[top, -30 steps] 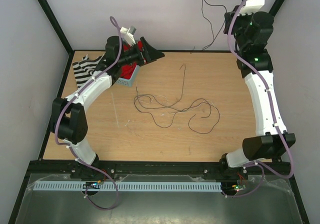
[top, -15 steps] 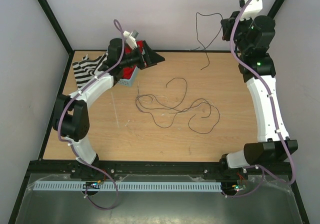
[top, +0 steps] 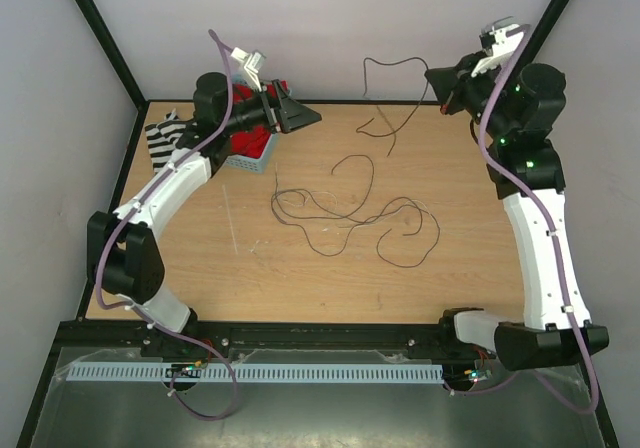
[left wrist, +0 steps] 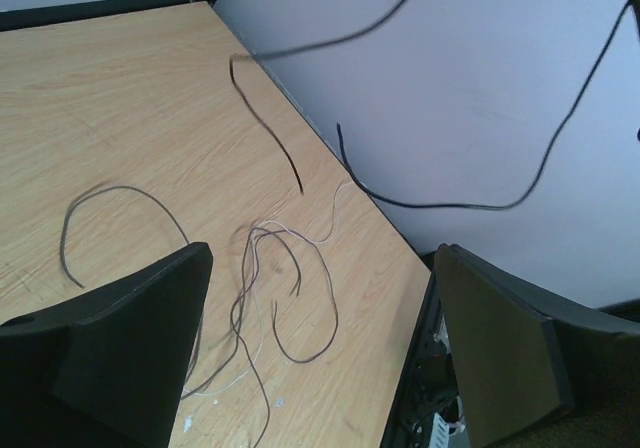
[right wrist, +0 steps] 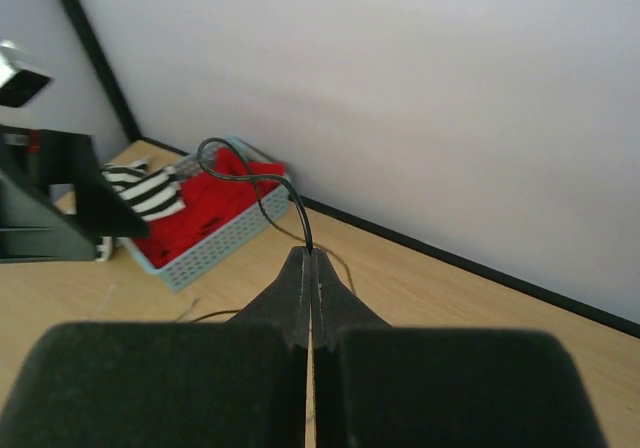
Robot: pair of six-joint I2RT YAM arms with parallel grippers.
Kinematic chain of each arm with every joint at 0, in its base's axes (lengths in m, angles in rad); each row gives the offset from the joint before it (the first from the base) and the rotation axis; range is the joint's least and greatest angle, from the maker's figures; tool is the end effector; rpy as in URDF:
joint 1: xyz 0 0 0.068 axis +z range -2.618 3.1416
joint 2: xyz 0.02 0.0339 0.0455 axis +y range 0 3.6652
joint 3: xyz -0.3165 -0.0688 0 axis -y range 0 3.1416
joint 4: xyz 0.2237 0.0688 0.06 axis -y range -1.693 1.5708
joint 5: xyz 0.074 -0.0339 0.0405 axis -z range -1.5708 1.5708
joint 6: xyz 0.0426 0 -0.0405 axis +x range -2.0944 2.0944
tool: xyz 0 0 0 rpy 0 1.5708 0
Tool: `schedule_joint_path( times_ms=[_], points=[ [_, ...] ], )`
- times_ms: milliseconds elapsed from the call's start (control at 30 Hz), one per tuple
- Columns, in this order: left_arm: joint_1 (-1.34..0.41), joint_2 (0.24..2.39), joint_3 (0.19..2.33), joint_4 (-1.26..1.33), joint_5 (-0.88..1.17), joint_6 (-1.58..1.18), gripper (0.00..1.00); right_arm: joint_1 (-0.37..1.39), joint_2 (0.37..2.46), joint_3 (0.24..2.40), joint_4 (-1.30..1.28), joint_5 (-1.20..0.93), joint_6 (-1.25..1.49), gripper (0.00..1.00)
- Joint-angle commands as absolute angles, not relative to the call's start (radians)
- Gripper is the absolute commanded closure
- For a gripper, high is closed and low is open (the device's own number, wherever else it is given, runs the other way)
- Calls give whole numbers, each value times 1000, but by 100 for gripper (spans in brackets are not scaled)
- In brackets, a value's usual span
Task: Zip-tie the wires
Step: Straighten the cable at the center of the board.
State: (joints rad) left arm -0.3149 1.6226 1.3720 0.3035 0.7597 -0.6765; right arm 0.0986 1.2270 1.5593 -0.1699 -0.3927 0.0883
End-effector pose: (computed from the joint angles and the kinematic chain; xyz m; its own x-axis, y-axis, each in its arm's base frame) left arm 0.3453 -0.1433 0.4378 -0.5108 -0.3110 -0.8015 0.7165 0.3612 -0.5968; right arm 0.2144 0.0376 0.5595 0.1191 0.0937 -0.9885 -0.4791 0.8774 0.0254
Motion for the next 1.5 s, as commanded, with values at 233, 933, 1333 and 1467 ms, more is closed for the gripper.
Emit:
schedule_joint_path(
  times_ms=[233,933,1333,1467],
  points=[
    [-370,1573,1290,369,814,-650,5,99,1134,1545,-99,-728,282,100],
    [-552,1710,1323,444,698,-642,14,98,1012,1415,179,-797,548,100],
    [-568,1723,1232,783,693,-873,29,99,978,1362,209,-759,578,100],
    [-574,1729,1219,833,678,-898,37,99,966,1343,240,-753,606,100]
  ],
)
